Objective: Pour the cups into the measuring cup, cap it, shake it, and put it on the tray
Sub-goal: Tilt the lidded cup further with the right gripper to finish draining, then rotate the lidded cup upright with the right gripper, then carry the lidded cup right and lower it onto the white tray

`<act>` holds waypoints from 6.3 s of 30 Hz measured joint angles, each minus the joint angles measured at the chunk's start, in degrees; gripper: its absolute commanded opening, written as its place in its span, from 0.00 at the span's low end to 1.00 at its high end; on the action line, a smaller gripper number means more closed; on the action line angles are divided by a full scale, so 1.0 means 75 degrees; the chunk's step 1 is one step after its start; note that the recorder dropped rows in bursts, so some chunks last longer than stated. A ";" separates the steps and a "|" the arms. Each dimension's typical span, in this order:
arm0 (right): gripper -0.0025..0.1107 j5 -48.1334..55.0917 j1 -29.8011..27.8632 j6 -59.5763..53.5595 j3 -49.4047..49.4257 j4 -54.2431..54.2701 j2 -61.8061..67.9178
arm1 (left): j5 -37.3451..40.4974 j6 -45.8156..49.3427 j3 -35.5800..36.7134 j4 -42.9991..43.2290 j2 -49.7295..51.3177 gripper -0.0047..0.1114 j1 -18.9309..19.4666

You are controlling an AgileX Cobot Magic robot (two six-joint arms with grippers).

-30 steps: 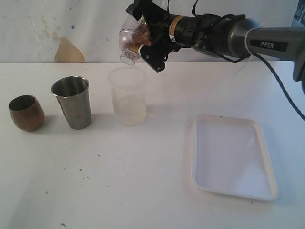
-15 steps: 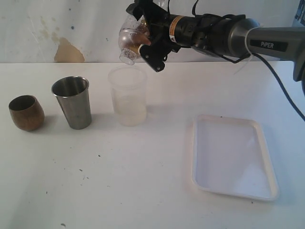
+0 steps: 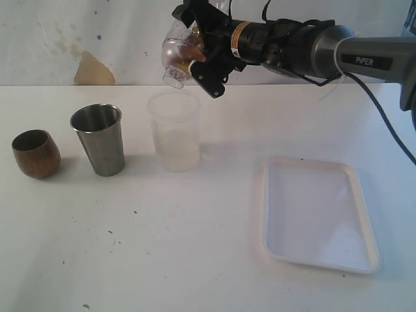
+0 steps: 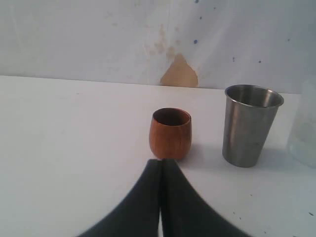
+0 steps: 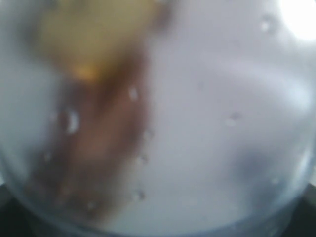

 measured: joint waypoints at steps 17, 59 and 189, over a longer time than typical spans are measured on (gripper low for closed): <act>0.02 0.0000 0.0000 0.0000 0.0000 0.0000 0.0000 | 0.0000 0.0000 0.0000 0.0000 0.0000 0.04 0.0000; 0.02 0.0000 0.0000 0.0067 0.0000 0.0000 0.0000 | 0.0000 0.0000 0.0000 0.0000 0.0000 0.04 0.0000; 0.16 -0.3931 -0.2223 1.1254 1.0414 0.4130 -0.4645 | 0.0000 0.0000 0.0000 0.0000 0.0000 0.04 0.0000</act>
